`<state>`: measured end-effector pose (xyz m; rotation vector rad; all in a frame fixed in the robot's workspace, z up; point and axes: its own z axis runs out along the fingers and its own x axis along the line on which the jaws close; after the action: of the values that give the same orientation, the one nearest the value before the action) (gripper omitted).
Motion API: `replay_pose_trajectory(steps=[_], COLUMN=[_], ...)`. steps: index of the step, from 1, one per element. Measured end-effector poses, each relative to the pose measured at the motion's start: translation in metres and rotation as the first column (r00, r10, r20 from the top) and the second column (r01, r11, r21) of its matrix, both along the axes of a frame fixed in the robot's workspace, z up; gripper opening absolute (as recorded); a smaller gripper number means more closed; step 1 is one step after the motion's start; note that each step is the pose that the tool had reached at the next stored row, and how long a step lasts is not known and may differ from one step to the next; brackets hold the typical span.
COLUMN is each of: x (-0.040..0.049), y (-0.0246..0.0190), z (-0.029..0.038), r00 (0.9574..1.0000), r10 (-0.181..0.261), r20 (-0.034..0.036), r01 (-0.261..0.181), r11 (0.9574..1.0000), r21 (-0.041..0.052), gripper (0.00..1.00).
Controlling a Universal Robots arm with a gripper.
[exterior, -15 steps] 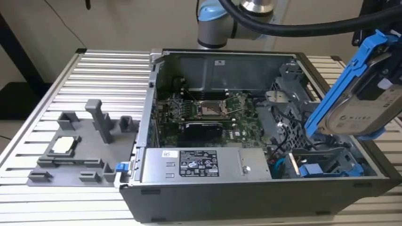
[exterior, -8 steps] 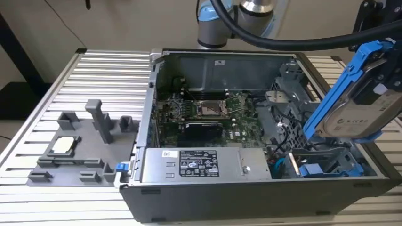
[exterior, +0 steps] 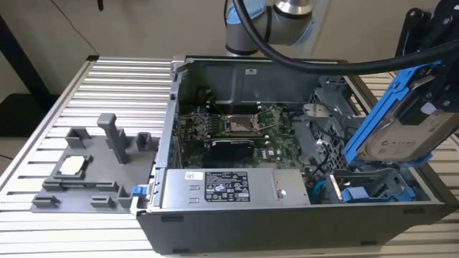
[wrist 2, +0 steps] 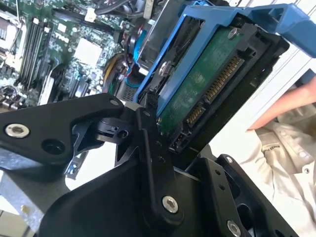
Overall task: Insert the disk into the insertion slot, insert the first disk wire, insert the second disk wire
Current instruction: 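Insert the disk into the insertion slot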
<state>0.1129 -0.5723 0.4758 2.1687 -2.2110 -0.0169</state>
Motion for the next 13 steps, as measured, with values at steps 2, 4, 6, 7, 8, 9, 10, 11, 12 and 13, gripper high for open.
replay_pose_trajectory(steps=[2,4,6,7,8,9,10,11,12,13], x=[0.0000,0.0001,0.0007,0.0010,0.0013,0.0015,0.0018,0.0020,0.0022,0.0024], y=[0.0002,0.0003,0.0005,0.0006,0.0008,0.0011,0.0013,0.0015,0.0019,0.0022], z=[-0.0024,-0.0045,-0.0066,-0.0077,-0.0089,-0.0101,-0.0114,-0.0127,-0.0141,-0.0154], r00=[1.0000,1.0000,1.0000,1.0000,1.0000,1.0000,1.0000,1.0000,1.0000,1.0000], r10=[0.000,0.000,0.000,0.000,0.000,0.000,0.000,0.000,0.000,0.000], r20=[0.0000,0.0000,0.0001,0.0000,0.0001,0.0000,0.0000,0.0000,0.0000,0.0000], r01=[0.000,0.000,0.000,0.000,0.000,0.000,0.000,0.000,0.000,0.000], r11=[1.0000,1.0000,1.0000,1.0000,1.0000,1.0000,1.0000,1.0000,1.0000,1.0000], r21=[-0.0002,-0.0006,-0.0010,-0.0012,-0.0013,-0.0014,-0.0014,-0.0014,-0.0014,-0.0014], gripper=[0.33,0.33,0.33,0.33,0.33,0.33,0.33,0.33,0.33,0.33])
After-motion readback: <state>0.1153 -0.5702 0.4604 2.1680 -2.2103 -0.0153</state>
